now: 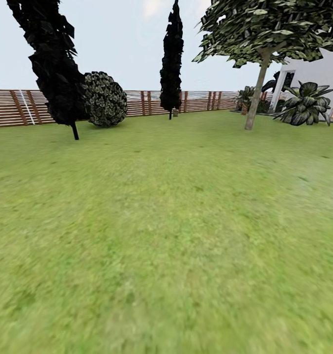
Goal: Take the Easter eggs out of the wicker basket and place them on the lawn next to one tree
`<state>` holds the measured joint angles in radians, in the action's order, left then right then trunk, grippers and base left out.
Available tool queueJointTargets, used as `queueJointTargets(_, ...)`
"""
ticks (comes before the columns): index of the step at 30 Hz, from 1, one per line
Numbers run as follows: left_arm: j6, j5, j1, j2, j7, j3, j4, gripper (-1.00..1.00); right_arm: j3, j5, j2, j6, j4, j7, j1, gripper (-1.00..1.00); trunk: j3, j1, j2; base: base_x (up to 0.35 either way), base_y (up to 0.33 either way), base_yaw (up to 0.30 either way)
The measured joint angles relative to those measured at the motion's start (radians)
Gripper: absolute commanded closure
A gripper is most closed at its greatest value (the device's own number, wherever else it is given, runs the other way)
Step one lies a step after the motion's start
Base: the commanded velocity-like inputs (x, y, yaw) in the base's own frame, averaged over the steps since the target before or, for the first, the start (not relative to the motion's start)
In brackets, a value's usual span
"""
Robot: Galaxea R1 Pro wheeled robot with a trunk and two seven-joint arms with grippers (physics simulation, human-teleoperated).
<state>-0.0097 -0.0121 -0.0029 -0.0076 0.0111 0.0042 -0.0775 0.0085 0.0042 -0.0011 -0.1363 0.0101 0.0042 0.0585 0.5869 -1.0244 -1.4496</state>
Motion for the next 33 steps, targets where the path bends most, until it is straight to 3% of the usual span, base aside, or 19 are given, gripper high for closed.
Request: queueJointTargets(33,0.000,0.000,0.000,0.000,0.000,0.000,0.000,-1.00,0.000,0.000,0.000,0.000,0.000,0.000,0.000,-1.00,0.000,0.000,0.000,0.338,0.000,0.000)
